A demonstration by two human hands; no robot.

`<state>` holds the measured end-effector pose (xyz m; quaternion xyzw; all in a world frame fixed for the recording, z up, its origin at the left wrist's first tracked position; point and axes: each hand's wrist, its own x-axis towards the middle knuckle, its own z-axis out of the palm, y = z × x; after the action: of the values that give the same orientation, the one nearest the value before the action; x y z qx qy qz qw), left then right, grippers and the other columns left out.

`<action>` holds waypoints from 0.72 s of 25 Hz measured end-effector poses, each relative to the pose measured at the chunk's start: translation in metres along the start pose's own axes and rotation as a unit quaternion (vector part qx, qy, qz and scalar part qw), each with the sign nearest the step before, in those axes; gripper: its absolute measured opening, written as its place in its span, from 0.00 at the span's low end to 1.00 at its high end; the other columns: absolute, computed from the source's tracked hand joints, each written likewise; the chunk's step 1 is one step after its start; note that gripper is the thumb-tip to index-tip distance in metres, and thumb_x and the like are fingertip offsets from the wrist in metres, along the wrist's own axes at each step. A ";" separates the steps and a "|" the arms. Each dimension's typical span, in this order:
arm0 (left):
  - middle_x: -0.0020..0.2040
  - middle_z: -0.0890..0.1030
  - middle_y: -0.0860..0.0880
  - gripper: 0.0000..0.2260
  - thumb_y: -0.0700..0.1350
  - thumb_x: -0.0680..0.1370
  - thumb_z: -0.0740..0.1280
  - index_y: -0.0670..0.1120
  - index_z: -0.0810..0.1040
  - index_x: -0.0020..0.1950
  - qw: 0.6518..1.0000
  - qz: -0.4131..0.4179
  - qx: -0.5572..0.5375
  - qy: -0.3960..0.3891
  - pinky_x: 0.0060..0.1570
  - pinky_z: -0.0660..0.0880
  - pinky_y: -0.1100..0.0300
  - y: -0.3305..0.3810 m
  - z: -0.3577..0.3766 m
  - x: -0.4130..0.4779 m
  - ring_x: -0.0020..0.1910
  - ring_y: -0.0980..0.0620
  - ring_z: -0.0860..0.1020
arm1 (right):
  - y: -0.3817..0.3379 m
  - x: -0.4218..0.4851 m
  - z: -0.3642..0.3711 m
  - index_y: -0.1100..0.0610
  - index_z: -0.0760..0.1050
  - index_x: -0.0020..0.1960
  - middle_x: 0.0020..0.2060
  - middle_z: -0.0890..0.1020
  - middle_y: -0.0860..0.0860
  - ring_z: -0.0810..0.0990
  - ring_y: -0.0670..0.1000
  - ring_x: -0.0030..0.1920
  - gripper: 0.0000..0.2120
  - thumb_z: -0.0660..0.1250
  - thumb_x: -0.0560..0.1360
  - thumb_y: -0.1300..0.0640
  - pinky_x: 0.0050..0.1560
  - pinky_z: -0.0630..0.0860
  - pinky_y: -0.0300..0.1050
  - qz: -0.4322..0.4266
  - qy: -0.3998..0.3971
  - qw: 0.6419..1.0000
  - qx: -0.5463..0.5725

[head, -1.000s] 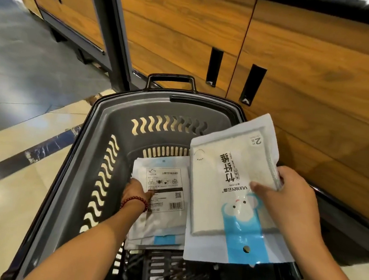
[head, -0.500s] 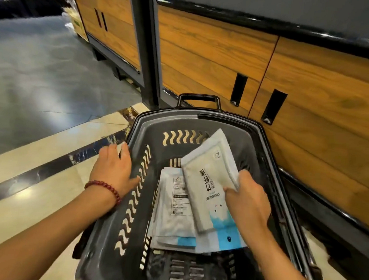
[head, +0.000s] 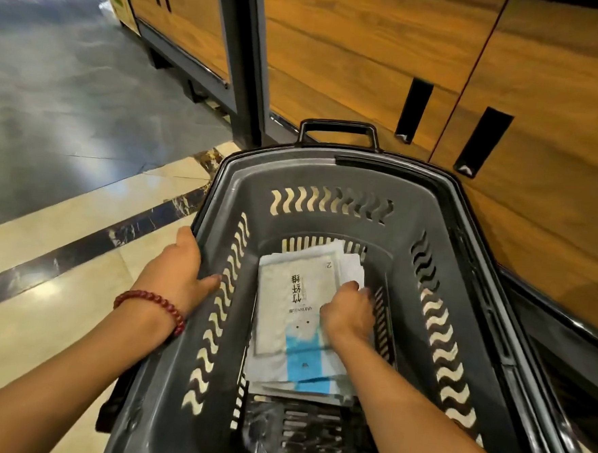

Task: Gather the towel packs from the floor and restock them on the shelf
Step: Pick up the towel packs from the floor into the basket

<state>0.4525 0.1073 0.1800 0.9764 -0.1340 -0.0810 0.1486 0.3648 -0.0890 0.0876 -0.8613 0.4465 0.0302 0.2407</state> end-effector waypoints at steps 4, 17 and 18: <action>0.51 0.78 0.40 0.25 0.49 0.72 0.71 0.41 0.63 0.61 1.000 0.004 0.014 0.002 0.41 0.72 0.55 0.002 -0.001 -0.003 0.46 0.41 0.78 | -0.002 -0.012 -0.024 0.58 0.71 0.61 0.59 0.73 0.56 0.73 0.57 0.59 0.16 0.64 0.75 0.56 0.59 0.73 0.50 -0.108 -0.049 0.992 -0.041; 0.60 0.75 0.36 0.29 0.48 0.75 0.68 0.37 0.60 0.69 0.999 -0.034 0.005 -0.014 0.51 0.73 0.47 0.023 -0.014 -0.025 0.55 0.36 0.76 | 0.087 -0.207 -0.117 0.51 0.74 0.54 0.52 0.79 0.49 0.77 0.53 0.54 0.21 0.50 0.78 0.38 0.43 0.66 0.46 -0.289 -0.102 0.947 -0.091; 0.60 0.75 0.35 0.29 0.48 0.75 0.68 0.37 0.60 0.69 0.999 -0.035 0.004 -0.011 0.51 0.73 0.47 0.022 -0.013 -0.026 0.55 0.36 0.76 | 0.088 -0.208 -0.113 0.52 0.75 0.52 0.49 0.81 0.50 0.78 0.54 0.52 0.23 0.48 0.79 0.39 0.41 0.63 0.46 -0.295 -0.086 0.945 -0.115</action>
<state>0.4254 0.0976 0.2023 0.9802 -0.1018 -0.0966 0.1399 0.1530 -0.0242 0.2084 -0.9704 0.1436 0.0833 0.1756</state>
